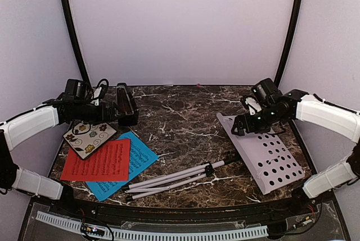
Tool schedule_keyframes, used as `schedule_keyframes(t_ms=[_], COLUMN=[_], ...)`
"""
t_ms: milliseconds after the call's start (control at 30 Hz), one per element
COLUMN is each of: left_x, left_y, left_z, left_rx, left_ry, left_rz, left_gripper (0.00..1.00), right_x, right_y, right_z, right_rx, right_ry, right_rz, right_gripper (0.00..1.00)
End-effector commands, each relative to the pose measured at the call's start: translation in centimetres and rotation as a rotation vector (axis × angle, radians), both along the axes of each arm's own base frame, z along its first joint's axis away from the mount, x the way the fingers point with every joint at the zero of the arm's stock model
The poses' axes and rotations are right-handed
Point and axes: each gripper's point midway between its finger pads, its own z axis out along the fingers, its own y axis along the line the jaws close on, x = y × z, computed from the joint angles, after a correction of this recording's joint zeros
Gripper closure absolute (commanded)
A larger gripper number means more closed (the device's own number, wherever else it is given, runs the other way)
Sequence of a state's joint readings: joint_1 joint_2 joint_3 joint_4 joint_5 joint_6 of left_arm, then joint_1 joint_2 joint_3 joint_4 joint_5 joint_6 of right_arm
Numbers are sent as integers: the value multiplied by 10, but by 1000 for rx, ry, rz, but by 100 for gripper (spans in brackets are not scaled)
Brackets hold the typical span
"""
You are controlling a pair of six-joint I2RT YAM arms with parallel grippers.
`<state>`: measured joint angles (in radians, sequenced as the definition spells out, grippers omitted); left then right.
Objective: Set up the instrument practice props
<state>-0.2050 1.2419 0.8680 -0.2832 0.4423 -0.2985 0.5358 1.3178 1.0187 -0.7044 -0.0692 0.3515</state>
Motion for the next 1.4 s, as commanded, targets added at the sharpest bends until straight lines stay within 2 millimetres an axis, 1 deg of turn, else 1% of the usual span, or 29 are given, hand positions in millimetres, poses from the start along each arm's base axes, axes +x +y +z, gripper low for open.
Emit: schedule_keyframes(t_ms=[0, 167, 300, 433, 667, 767, 833, 867, 900, 1033, 1167, 1200, 1267, 1367], left_x=[-4, -5, -6, -7, -6, -6, -6, -6, -6, -5, -6, -6, -8, -12], left_y=[-8, -9, -9, -9, -7, -7, -7, -6, -6, -6, -9, -9, -10, -15], left_z=[3, 3, 3, 5, 5, 5, 6, 5, 5, 7, 11, 12, 16, 23], left_rx=[-21, -29, -32, -34, -28, -26, -24, -22, -21, -17, -25, -26, -30, -50], left_ry=[-21, -16, -17, -26, -26, -28, -32, -32, -32, -34, -40, -42, -52, -70], left_rz=[-48, -50, -49, -52, -40, -42, -40, -39, -37, -42, -59, -65, -74, -104], left_gripper=[1, 1, 1, 1, 1, 1, 1, 1, 1, 1, 1, 1, 1, 1], right_x=[-3, -9, -14, -14, -14, -13, -11, -8, -5, 7, 27, 32, 40, 51], right_y=[4, 20, 27, 32, 36, 37, 35, 36, 36, 37, 41, 44, 47, 48], right_z=[-14, -26, -40, -45, -52, -51, -49, -44, -45, -24, 14, 25, 60, 101], right_rx=[-57, -80, -119, -157, -282, -314, -333, -337, -353, -377, -382, -375, -342, -340], right_ry=[16, 44, 73, 67, 59, 53, 43, 33, 33, -18, -120, -147, -232, -346], right_rz=[13, 57, 79, 89, 111, 117, 115, 110, 109, 109, 96, 95, 86, 69], right_gripper=[12, 24, 36, 49, 64, 76, 88, 95, 100, 100, 100, 100, 100, 100])
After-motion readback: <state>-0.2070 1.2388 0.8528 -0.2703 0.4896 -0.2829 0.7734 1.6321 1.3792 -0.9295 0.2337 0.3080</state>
